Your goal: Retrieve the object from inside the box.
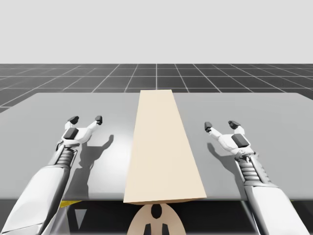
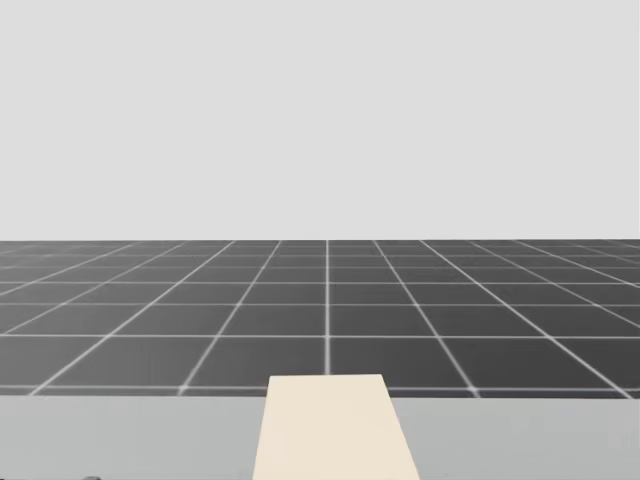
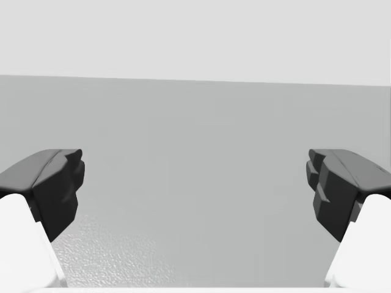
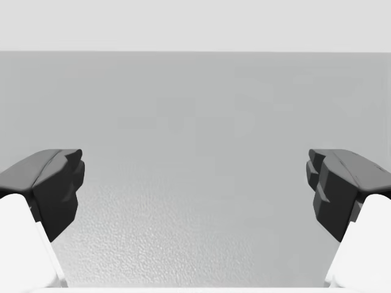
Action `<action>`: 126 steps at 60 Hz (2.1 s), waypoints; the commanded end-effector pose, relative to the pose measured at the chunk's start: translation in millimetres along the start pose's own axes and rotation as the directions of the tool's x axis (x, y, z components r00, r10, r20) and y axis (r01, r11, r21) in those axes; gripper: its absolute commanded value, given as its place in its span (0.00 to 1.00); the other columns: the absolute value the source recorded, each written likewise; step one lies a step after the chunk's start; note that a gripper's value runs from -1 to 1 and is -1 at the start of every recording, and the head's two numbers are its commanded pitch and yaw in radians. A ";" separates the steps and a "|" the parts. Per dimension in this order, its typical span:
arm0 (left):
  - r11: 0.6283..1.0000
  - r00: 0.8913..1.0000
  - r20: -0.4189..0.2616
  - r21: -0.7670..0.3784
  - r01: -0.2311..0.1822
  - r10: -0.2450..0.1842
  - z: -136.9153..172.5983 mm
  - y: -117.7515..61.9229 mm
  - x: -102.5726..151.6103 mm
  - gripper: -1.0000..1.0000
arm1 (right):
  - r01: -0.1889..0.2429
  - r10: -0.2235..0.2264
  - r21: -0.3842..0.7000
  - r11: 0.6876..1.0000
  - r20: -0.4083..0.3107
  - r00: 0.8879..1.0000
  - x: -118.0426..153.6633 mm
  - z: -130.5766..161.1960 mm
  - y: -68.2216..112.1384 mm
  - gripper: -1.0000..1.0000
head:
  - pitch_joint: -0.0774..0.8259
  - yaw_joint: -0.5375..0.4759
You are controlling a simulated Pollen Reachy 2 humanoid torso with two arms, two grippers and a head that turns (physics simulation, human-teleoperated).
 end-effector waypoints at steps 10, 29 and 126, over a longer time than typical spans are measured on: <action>0.998 0.996 -0.085 -0.054 0.020 -0.024 -2.5 -1.7 -5.7 0.00 | 0.002 0.000 0.058 0.998 -0.033 0.999 -2.8 0.8 0.5 0.00 | 0.06 0.55; 0.886 0.975 -0.129 -0.451 0.105 -0.181 18.0 -40.0 -14.6 0.00 | -0.089 0.105 0.352 0.932 -0.025 0.994 -10.8 9.6 25.8 0.00 | 0.06 0.54; 0.652 0.959 -0.029 -0.739 0.169 -0.282 55.4 -96.3 -18.8 0.00 | -0.100 0.145 0.908 0.406 0.044 0.988 -87.9 -45.7 205.2 0.00 | 0.10 0.51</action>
